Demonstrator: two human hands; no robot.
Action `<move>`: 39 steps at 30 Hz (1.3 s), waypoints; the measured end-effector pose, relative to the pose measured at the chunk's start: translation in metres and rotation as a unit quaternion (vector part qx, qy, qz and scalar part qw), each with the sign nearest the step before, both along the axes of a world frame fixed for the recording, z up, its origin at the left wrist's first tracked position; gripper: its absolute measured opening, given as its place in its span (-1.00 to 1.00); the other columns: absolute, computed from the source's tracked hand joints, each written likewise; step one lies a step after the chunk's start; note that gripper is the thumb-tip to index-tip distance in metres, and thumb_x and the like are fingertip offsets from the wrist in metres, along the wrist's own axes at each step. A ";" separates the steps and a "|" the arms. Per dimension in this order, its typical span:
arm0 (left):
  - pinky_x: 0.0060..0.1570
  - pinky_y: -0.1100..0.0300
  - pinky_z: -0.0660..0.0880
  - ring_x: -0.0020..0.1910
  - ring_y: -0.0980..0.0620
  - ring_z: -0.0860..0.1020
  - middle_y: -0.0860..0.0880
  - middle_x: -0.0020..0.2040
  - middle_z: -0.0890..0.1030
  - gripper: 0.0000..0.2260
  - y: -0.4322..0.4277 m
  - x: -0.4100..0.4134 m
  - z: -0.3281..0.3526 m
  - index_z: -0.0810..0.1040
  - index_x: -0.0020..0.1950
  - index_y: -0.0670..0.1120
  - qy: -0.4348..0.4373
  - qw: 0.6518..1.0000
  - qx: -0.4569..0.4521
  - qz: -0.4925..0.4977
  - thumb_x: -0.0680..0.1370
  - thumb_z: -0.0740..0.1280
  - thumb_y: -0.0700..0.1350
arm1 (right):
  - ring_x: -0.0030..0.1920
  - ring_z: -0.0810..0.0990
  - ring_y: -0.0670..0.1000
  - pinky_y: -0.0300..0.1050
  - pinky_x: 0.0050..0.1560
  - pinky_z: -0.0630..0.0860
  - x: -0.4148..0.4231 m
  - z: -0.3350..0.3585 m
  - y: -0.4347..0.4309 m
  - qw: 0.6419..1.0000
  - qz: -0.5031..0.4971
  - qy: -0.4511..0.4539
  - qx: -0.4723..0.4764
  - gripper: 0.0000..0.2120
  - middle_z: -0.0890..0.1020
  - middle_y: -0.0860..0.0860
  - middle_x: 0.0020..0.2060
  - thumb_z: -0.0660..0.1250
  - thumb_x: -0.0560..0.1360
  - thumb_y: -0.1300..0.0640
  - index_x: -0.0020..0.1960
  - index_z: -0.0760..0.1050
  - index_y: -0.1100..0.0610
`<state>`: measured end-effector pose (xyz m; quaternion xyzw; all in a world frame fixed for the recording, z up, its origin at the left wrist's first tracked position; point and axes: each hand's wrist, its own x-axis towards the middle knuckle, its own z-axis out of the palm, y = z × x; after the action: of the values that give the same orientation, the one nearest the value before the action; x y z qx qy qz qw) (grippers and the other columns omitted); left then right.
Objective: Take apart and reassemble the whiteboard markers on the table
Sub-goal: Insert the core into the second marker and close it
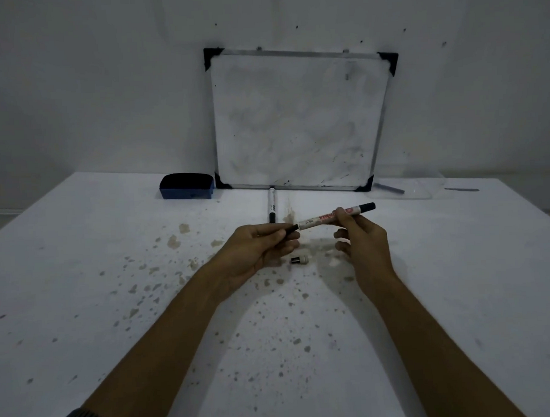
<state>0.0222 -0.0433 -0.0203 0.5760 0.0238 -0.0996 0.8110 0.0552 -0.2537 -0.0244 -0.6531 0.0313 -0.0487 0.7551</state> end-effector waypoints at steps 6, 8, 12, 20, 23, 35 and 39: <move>-0.02 0.10 0.68 -0.04 -0.03 0.73 -0.04 0.02 0.77 -0.77 0.015 0.002 -0.003 0.65 0.28 -0.12 -0.079 0.979 0.183 0.045 0.66 0.31 -0.23 | -0.14 0.65 -0.04 -0.18 -0.10 0.63 0.000 0.007 -0.011 0.993 0.021 -0.041 -0.110 -0.72 0.64 0.02 -0.12 0.14 0.71 -0.04 0.23 0.55 0.06; -0.12 0.18 0.67 -0.16 0.04 0.70 -0.04 -0.05 0.76 -0.79 0.014 0.001 -0.009 0.68 0.25 -0.09 -0.111 0.964 0.231 0.067 0.66 0.32 -0.21 | -0.25 0.60 0.03 -0.07 -0.27 0.63 -0.005 0.004 -0.011 0.957 0.039 -0.091 -0.274 -0.68 0.61 0.08 -0.20 0.10 0.70 -0.11 0.14 0.54 0.05; -0.20 0.20 0.64 -0.25 0.08 0.65 -0.05 -0.10 0.73 -0.78 0.008 0.003 -0.021 0.68 0.26 -0.05 -0.148 0.940 0.288 0.105 0.67 0.32 -0.19 | -0.19 0.58 -0.06 -0.17 -0.14 0.54 -0.007 -0.008 -0.004 0.888 0.037 -0.142 -0.436 -0.67 0.62 0.03 -0.13 0.29 0.64 -0.06 0.34 0.51 0.07; -0.28 0.28 0.58 -0.26 0.13 0.65 0.01 -0.05 0.72 -0.85 -0.001 0.001 -0.022 0.61 0.21 -0.06 -0.173 0.919 0.328 0.131 0.67 0.32 -0.15 | -0.15 0.58 -0.05 -0.05 -0.06 0.60 -0.006 -0.018 0.001 0.856 0.036 -0.143 -0.496 -0.74 0.64 -0.01 -0.14 0.49 0.48 -0.08 0.05 0.66 0.07; -0.23 0.37 0.57 -0.20 0.23 0.66 0.07 -0.05 0.71 -0.86 -0.012 -0.005 -0.018 0.63 0.19 -0.02 -0.212 0.896 0.372 0.119 0.67 0.33 -0.10 | -0.13 0.58 -0.12 -0.21 -0.11 0.56 -0.012 -0.015 -0.005 0.875 0.046 -0.131 -0.464 -0.70 0.62 -0.03 -0.07 0.44 0.51 -0.15 0.10 0.62 0.03; -0.21 0.32 0.53 -0.17 0.12 0.63 0.09 -0.13 0.67 -0.77 -0.102 0.066 0.052 0.70 0.16 -0.05 -0.307 0.837 0.452 0.021 0.69 0.28 -0.02 | 0.30 0.50 0.23 0.09 0.29 0.42 0.061 0.007 -0.145 0.805 -0.055 -0.007 -0.591 -0.52 0.50 0.19 0.35 0.33 0.55 -0.20 0.32 0.54 0.09; -0.12 0.34 0.44 -0.05 0.07 0.63 0.00 0.02 0.69 -0.76 -0.153 0.130 0.064 0.66 0.26 -0.06 -0.327 0.807 0.493 -0.003 0.70 0.24 -0.09 | 0.53 0.30 0.18 0.14 0.51 0.19 0.074 -0.013 -0.181 0.775 -0.040 0.003 -0.631 -0.27 0.36 0.15 0.53 0.16 0.52 -0.41 0.51 0.37 0.03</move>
<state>0.1521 -0.1964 0.0439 0.8966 -0.1985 0.1175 0.3779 0.1290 -0.4345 -0.0373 -0.9813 0.0222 -0.0858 0.1710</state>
